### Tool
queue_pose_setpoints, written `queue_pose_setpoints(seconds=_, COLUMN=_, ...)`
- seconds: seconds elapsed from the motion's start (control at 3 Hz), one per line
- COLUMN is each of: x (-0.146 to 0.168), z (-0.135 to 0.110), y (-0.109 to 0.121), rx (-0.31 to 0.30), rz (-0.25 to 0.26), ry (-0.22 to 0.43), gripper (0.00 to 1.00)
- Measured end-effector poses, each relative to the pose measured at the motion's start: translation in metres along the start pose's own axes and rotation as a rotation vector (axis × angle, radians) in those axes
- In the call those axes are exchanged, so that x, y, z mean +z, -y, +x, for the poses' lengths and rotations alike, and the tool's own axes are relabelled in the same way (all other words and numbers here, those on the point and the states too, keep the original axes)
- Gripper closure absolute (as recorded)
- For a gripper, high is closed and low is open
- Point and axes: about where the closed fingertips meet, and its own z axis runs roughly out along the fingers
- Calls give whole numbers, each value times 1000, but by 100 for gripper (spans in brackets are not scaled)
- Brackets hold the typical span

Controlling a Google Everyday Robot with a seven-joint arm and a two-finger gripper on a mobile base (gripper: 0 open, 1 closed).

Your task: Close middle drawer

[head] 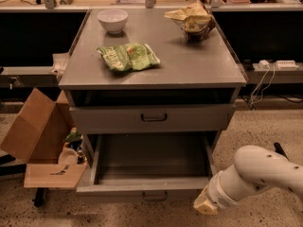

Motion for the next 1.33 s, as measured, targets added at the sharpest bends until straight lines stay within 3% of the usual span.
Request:
queue_pose_setpoints(seconds=0.67, x=93, z=36, y=57, rx=230, rz=17, ry=34, gripper=100)
queue_pose_setpoints(seconds=1.0, x=113, z=34, y=84, rx=291, rz=33, ry=74, gripper=100)
queue_pose_setpoints(seconds=1.33, x=120, z=23, y=101, rx=306, rz=45, ry=113, gripper=100)
